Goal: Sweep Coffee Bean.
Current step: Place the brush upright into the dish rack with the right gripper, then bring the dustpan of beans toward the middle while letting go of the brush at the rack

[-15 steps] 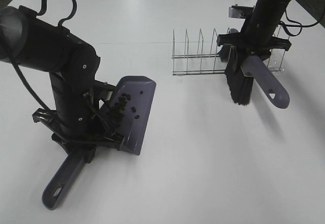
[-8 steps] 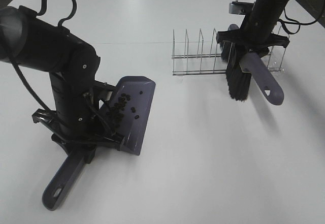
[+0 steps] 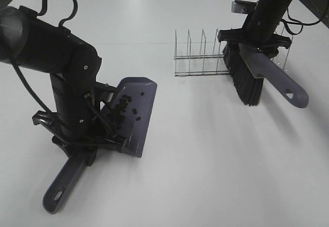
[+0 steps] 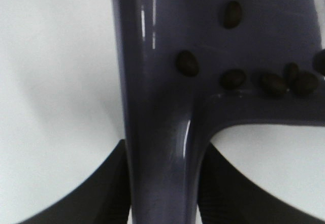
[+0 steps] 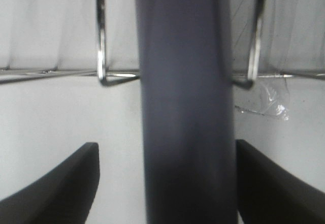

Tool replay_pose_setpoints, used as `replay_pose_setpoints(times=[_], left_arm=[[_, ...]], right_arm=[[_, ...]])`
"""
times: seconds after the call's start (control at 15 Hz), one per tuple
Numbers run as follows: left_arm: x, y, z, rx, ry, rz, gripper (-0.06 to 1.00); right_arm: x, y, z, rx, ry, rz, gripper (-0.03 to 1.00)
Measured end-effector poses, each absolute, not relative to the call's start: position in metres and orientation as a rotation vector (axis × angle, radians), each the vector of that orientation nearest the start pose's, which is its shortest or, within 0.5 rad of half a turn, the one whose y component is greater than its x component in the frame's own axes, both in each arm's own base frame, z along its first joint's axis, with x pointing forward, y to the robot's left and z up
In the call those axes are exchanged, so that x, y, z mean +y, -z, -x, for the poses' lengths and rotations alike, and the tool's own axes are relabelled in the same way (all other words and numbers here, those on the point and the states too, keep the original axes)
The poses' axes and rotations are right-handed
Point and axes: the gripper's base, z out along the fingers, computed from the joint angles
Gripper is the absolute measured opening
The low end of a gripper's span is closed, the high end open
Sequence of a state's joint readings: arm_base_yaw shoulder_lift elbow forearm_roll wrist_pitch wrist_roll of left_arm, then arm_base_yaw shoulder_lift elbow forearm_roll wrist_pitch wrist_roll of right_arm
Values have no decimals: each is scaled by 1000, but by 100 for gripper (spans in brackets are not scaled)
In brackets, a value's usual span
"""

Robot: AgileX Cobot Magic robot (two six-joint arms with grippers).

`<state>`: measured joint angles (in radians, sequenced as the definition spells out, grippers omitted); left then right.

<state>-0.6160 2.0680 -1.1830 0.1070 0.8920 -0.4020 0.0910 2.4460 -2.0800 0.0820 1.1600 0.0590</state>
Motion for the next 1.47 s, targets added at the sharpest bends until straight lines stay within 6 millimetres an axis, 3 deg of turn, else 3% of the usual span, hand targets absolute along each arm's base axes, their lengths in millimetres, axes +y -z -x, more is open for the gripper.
replay_pose_setpoints(times=[0.33, 0.67, 0.8, 0.93, 1.07, 1.13, 1.47], left_arm=[[-196, -99, -289, 3175, -197, -446, 33], [-196, -99, -287, 3192, -187, -390, 33], [-198, -99, -290, 3178, -172, -379, 33], [-202, -98, -295, 3170, -160, -376, 33], [-208, -96, -303, 3161, -144, -368, 33], [-213, -96, -308, 3154, -122, -357, 33], [-214, -97, -310, 3147, -100, -302, 35]], right_arm=[[51, -147, -499, 3027, -107, 32, 64], [55, -193, -508, 2886, -173, 33, 64], [57, -222, -500, 2840, -208, 35, 64], [57, -236, -487, 2843, -243, 33, 64], [57, -252, -461, 2868, -266, 42, 64], [54, -273, -428, 2879, -264, 60, 61], [47, -313, -343, 2873, -274, 90, 60]])
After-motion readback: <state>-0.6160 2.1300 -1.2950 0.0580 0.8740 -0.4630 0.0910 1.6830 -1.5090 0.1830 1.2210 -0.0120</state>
